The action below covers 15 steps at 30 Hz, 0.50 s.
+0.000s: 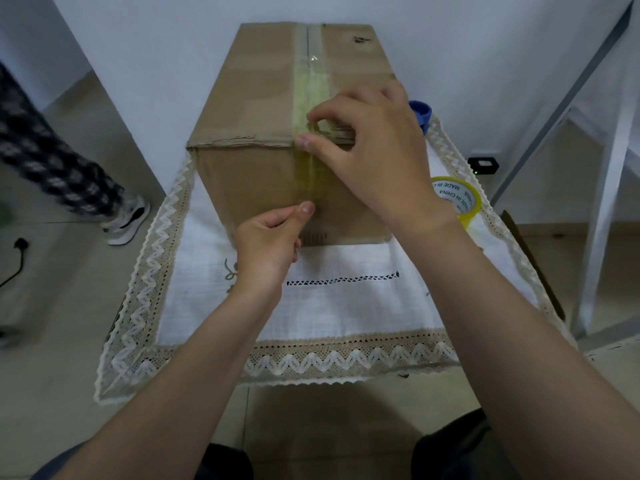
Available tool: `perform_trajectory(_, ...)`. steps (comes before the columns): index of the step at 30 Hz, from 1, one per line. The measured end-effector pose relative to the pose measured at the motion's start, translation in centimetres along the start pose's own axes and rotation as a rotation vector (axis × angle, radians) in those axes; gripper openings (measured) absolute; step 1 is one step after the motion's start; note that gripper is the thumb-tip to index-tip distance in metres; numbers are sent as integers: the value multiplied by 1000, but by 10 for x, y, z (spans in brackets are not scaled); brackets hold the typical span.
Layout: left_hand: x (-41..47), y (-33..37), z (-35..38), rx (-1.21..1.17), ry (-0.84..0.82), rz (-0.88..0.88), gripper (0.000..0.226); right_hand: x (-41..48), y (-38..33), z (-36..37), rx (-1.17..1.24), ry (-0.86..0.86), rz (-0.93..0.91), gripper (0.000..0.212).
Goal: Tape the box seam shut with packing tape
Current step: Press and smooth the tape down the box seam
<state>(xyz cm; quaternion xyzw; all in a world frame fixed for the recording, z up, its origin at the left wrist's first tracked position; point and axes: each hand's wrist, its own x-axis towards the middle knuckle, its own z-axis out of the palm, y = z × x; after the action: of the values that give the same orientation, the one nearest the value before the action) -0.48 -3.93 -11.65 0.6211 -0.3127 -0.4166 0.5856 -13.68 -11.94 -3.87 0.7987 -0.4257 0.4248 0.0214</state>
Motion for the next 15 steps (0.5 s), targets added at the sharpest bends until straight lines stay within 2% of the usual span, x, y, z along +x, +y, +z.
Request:
perform_trajectory(9,0,-1,-1,14,-4,20,4,-7,2,11,-124,92,-106,47)
perform_trajectory(15,0,-1,-2,18,-10,8,5,-18,0,8,-242,-1,-87,66)
